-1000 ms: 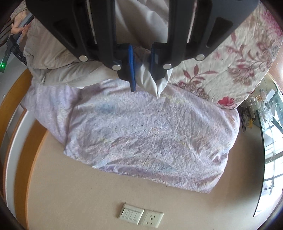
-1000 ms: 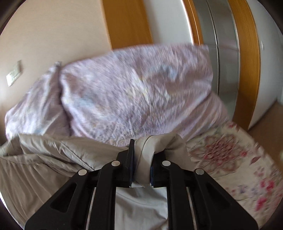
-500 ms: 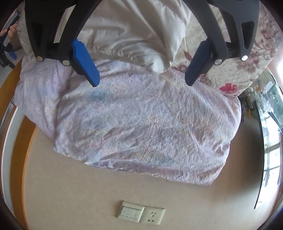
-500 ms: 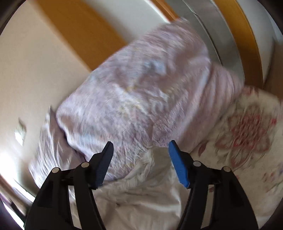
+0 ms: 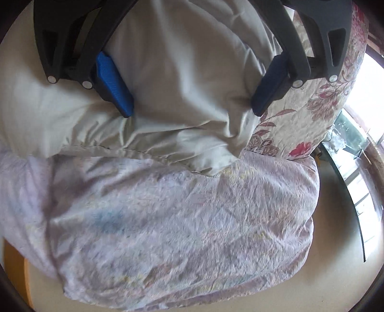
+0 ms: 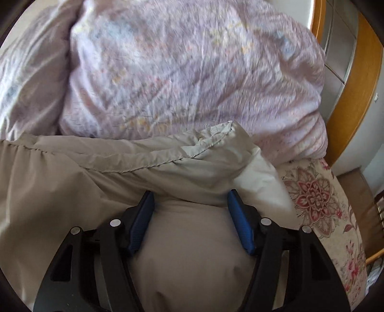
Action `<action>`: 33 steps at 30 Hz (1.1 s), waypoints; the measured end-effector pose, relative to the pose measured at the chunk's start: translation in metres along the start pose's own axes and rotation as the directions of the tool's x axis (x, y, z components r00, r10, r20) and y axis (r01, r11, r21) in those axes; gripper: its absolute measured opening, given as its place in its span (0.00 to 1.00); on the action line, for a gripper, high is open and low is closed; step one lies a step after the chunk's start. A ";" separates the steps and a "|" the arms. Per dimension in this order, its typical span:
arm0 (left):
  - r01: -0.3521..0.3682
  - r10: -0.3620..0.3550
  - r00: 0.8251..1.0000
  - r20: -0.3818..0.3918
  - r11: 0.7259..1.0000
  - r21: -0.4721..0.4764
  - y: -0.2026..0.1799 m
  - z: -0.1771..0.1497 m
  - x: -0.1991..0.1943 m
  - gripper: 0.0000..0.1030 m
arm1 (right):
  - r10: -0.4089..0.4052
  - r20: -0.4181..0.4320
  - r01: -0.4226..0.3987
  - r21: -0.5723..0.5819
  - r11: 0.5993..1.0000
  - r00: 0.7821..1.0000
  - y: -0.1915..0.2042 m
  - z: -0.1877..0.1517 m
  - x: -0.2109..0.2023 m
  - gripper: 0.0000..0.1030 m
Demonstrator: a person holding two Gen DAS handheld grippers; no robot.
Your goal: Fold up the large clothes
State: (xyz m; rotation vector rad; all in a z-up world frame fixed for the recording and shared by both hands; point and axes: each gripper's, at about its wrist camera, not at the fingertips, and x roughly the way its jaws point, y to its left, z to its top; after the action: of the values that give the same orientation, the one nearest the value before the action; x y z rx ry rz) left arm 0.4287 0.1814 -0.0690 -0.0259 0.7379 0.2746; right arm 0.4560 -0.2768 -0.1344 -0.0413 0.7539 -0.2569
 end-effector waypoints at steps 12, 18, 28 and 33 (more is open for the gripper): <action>0.020 -0.024 0.998 -0.053 0.998 -0.065 -0.003 -0.001 0.046 0.98 | -0.016 -0.031 0.017 0.016 1.000 0.999 0.007 0.005 0.029 0.66; 0.002 -0.006 0.998 -0.070 0.999 -0.054 -0.008 -0.003 0.059 0.98 | -0.009 -0.044 0.010 0.023 1.000 0.999 0.006 0.008 0.031 0.66; -0.033 0.030 0.995 -0.100 0.999 -0.030 -0.013 -0.002 0.067 0.98 | -0.032 -0.059 0.032 0.009 0.999 0.998 0.004 0.018 0.032 0.67; -0.041 0.038 0.993 -0.111 0.999 -0.022 -0.014 -0.002 0.070 0.98 | -0.052 -0.060 0.052 -0.005 0.999 0.997 0.008 0.021 0.032 0.68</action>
State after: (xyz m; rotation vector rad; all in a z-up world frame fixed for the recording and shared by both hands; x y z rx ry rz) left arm 0.4803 0.1843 -0.1180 -0.0501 0.8463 0.3220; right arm 0.4943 -0.2780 -0.1422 -0.0571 0.8136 -0.3075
